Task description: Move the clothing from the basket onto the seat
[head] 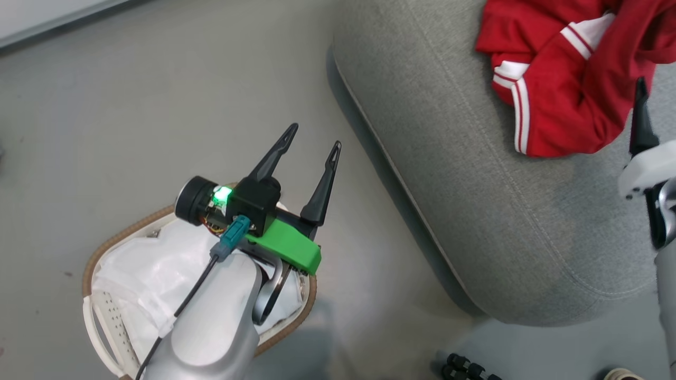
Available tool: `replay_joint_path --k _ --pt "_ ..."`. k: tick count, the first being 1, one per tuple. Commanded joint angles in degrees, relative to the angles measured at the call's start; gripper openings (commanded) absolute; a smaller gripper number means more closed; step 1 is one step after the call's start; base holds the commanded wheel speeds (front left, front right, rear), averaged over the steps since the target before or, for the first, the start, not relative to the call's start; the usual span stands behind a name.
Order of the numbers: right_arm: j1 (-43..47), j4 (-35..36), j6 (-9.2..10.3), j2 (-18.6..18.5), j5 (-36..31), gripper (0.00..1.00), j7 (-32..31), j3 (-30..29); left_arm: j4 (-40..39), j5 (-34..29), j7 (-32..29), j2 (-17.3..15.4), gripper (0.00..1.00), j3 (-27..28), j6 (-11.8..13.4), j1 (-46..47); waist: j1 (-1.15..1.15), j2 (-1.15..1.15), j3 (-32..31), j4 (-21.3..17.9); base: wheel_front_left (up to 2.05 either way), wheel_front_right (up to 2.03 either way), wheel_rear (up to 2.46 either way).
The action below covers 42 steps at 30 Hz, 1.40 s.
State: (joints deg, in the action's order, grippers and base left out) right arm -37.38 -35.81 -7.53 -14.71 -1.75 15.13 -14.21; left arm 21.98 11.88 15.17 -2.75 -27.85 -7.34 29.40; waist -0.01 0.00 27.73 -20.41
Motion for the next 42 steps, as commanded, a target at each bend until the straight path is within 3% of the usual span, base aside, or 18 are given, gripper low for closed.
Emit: replay_joint_path --k 1,11,16,21,31,42 --pt "2.1 0.3 0.08 0.7 1.0 1.00 0.0 0.5 -0.2 0.5 0.0 -0.3 1.00 0.2 -0.2 -1.4 0.01 0.00 -3.1 -1.6 0.00 0.00 0.00" --pt "8.6 5.9 0.08 5.0 5.6 1.00 0.0 7.5 -1.7 1.7 0.0 -0.3 1.00 3.2 -0.1 -7.0 0.01 0.00 -9.8 -1.0 0.00 0.00 0.00" --pt "10.6 8.8 0.08 6.9 7.8 1.00 0.0 11.6 -2.5 0.9 0.0 -0.3 1.00 5.8 0.8 -10.0 0.01 0.00 -12.5 2.2 0.00 0.00 0.00" --pt "12.5 11.4 0.08 8.5 9.6 1.00 0.0 14.1 -2.6 -0.3 0.0 -0.3 1.00 9.6 3.5 -12.4 0.01 0.00 -14.2 6.6 0.00 0.00 0.00" --pt "16.0 13.9 0.08 10.3 10.5 1.00 0.0 15.7 -2.9 -2.2 0.0 -0.3 1.00 18.9 6.6 -17.6 0.01 0.00 -17.3 13.4 0.00 0.00 0.00" --pt "21.4 12.8 0.08 11.0 9.7 1.00 0.0 15.6 -2.8 -3.2 0.0 -0.2 1.00 26.0 9.0 -24.0 0.01 0.00 -21.6 15.9 0.00 0.00 0.00"
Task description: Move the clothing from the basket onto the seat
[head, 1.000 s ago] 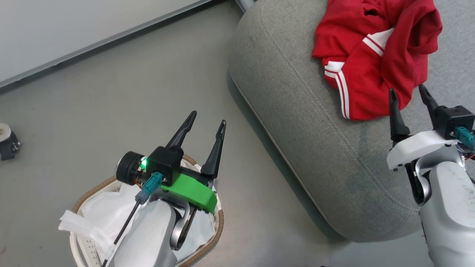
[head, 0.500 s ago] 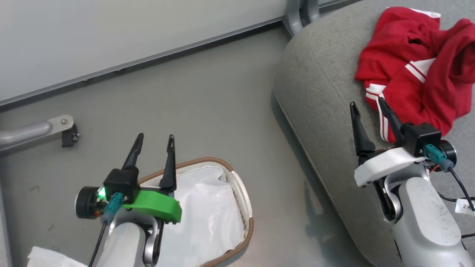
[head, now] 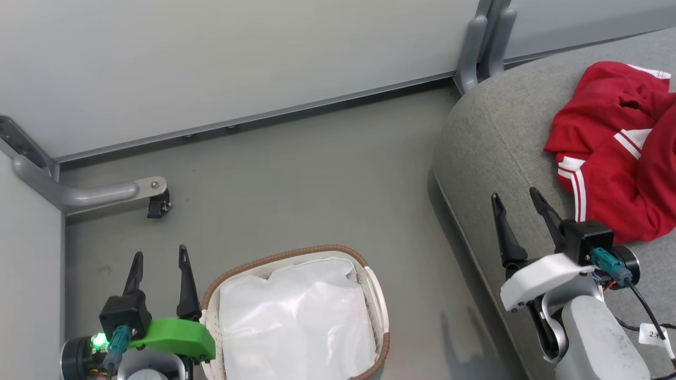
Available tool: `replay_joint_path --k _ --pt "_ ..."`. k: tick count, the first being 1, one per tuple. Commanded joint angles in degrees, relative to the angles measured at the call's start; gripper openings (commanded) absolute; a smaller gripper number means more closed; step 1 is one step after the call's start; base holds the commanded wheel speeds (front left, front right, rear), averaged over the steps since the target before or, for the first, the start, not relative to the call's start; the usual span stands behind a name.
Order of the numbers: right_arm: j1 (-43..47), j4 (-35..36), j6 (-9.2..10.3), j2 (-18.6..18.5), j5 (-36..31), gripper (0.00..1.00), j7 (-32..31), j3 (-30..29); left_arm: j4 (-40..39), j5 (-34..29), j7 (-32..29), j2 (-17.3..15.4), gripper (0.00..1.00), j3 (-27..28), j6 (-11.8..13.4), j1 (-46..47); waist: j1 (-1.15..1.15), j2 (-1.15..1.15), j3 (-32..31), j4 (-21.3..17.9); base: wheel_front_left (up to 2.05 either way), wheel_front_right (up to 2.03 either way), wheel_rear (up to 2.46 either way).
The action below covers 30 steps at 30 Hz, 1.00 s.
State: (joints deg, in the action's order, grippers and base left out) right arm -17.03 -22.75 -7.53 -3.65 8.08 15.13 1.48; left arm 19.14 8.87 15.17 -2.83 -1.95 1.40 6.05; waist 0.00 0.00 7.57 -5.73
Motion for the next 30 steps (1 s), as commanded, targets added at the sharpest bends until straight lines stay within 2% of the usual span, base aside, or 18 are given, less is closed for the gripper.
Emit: replay_joint_path --k 1,6,10,11,15,30 --pt "1.6 -0.3 0.08 0.0 -0.2 1.00 0.0 -0.2 -0.1 -0.1 0.0 -0.1 1.00 0.6 0.3 -1.3 0.00 0.00 -1.8 1.4 0.00 0.00 0.00" --pt "3.9 -0.9 0.08 0.2 -0.1 1.00 0.0 -0.7 -0.4 1.4 0.0 -0.2 1.00 1.4 -0.6 -3.5 0.00 0.00 -2.8 2.0 0.00 0.00 0.00" --pt "4.8 -1.1 0.08 0.3 -0.1 1.00 0.0 -0.8 -0.9 3.7 0.0 -0.1 1.00 2.2 -2.5 -4.7 0.00 0.00 -3.3 2.2 0.00 0.00 0.00" --pt "3.9 -1.0 0.00 0.5 0.0 0.00 0.0 -0.7 -0.8 3.6 0.0 0.0 0.00 2.1 -2.5 -4.0 0.00 0.00 -3.2 2.1 0.00 0.00 0.00" --pt "4.5 -2.5 0.00 0.9 0.9 0.00 -0.5 -1.0 0.9 4.5 -0.4 0.2 0.00 2.2 -2.5 -4.1 0.00 0.00 -3.3 2.2 0.00 0.00 0.00" --pt "5.8 -0.1 0.01 0.8 17.4 0.00 -4.7 -2.4 -0.3 20.2 -4.6 0.2 0.00 3.4 -3.8 -3.2 0.00 0.00 -3.8 2.6 0.00 0.00 0.00"
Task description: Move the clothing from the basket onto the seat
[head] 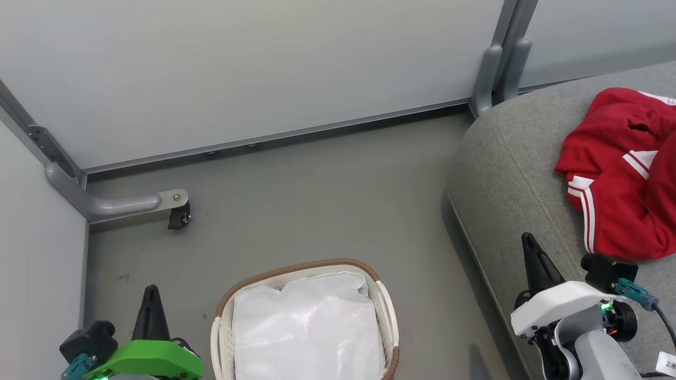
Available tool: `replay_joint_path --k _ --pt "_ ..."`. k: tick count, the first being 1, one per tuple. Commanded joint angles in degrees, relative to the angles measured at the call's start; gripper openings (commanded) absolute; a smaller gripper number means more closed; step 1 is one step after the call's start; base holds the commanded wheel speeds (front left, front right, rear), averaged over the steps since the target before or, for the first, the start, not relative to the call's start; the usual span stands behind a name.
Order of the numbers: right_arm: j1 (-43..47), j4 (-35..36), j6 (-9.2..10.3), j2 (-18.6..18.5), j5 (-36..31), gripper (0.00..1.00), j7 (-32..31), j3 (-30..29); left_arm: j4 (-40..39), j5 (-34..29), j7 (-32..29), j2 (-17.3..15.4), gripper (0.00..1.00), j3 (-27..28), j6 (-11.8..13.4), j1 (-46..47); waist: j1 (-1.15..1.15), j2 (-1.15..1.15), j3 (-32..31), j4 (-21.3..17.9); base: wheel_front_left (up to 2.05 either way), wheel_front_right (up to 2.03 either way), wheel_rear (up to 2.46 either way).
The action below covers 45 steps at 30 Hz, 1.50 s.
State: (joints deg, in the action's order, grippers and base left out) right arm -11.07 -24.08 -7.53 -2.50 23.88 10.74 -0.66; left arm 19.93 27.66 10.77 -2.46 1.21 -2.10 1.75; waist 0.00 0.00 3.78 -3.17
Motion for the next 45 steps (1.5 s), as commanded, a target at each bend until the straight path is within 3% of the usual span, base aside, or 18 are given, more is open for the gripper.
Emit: replay_joint_path --k 1,30,45 --pt "-0.1 1.3 0.01 -0.3 2.5 0.00 -0.5 -0.3 -1.2 2.3 -0.4 -0.2 0.00 0.3 -0.4 1.2 0.00 0.00 0.0 0.0 0.00 0.00 0.00" --pt "2.0 5.1 0.03 -0.4 29.3 0.00 -7.3 -2.5 -3.3 27.6 -7.2 -0.4 0.00 2.3 -2.5 2.7 0.00 0.00 -1.1 1.0 0.00 0.00 0.00" --pt "2.8 6.4 0.03 -0.4 39.0 0.00 -9.8 -3.4 -4.0 36.8 -9.8 -0.4 0.00 3.1 -3.2 3.4 0.00 0.00 -1.6 1.4 0.00 0.00 0.00"
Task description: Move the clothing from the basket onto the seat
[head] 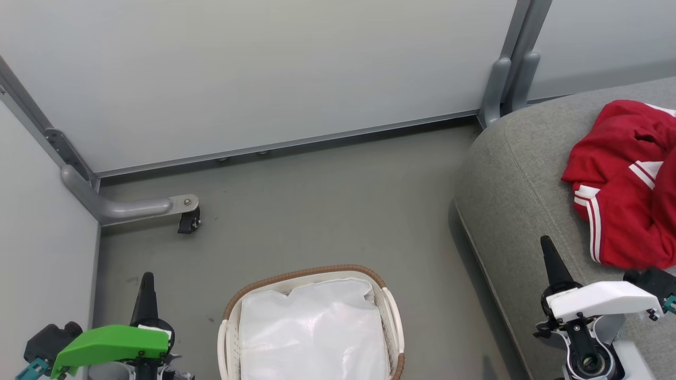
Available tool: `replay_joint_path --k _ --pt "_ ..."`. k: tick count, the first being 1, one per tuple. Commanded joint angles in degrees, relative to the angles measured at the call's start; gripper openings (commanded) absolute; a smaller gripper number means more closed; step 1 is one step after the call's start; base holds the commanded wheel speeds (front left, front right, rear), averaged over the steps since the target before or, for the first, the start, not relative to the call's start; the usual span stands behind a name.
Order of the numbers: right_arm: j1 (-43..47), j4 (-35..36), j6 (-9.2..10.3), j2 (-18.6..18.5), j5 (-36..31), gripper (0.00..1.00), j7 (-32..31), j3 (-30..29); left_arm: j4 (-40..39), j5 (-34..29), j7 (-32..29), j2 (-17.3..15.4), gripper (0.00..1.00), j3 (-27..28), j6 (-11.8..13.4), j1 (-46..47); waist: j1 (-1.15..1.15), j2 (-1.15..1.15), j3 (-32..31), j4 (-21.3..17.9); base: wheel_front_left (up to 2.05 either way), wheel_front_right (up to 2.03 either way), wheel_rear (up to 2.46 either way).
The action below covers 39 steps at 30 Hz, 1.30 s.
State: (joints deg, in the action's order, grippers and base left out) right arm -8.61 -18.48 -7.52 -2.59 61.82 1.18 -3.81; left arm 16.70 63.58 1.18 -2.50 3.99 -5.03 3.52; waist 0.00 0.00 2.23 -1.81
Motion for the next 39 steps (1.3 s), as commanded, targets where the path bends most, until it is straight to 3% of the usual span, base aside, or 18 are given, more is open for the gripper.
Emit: replay_joint_path --k 1,39 --pt "0.4 0.9 0.02 -0.4 1.7 0.00 -0.4 -0.3 -0.8 1.5 -0.3 -0.4 0.00 0.4 -0.4 1.6 0.00 0.00 -0.1 0.0 0.00 0.00 0.00" --pt "2.0 3.4 0.03 -0.4 21.2 0.00 -5.5 -2.1 -2.2 20.0 -5.4 -0.5 0.00 2.0 -1.9 2.7 0.00 0.00 -1.3 1.1 0.00 0.00 0.00"
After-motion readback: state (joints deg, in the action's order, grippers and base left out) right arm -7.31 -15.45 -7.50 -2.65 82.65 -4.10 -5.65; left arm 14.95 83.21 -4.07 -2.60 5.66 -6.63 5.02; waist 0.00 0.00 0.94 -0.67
